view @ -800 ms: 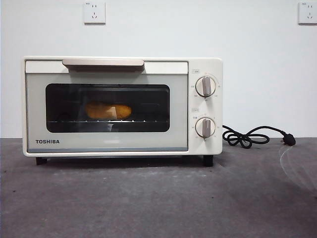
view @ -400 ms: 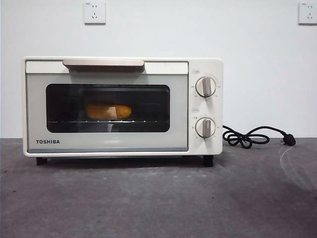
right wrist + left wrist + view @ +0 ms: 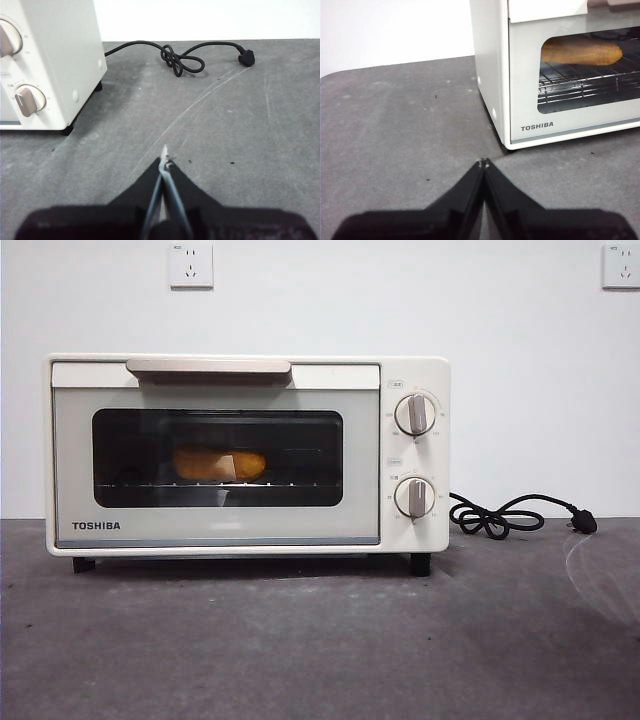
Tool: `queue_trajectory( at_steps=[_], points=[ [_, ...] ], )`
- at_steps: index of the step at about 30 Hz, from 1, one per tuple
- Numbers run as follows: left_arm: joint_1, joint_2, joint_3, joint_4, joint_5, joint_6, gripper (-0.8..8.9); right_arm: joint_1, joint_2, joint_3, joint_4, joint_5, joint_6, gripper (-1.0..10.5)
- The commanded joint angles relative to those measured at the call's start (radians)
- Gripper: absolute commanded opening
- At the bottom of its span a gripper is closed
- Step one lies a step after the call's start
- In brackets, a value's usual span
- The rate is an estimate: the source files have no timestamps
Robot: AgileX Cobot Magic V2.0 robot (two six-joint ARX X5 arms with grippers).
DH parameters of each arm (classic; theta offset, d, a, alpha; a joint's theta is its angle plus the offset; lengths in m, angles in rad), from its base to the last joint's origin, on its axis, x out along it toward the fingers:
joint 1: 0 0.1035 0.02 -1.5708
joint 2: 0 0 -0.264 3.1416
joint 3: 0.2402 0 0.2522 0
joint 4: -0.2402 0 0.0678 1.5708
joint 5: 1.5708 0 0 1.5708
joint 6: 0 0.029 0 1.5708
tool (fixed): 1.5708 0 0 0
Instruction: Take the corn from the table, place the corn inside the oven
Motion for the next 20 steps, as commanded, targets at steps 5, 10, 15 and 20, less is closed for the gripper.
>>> queue_trajectory(
  at_steps=[5, 10, 15, 20],
  points=[
    [0.003, -0.001, -0.009, 0.059, -0.002, 0.011, -0.04, 0.0, 0.0, -0.012, 0.009, 0.002, -0.003, 0.0],
    [0.003, -0.001, -0.008, -0.006, -0.002, 0.013, -0.04, 0.0, 0.0, -0.012, 0.009, 0.002, -0.003, 0.0],
    [0.002, -0.001, -0.008, -0.006, 0.001, 0.013, -0.03, 0.0, 0.0, -0.012, 0.009, 0.002, -0.003, 0.0],
    [0.002, 0.004, -0.008, 0.0, 0.001, 0.013, -0.04, 0.0, 0.0, -0.012, 0.009, 0.002, -0.003, 0.0]
  ],
)
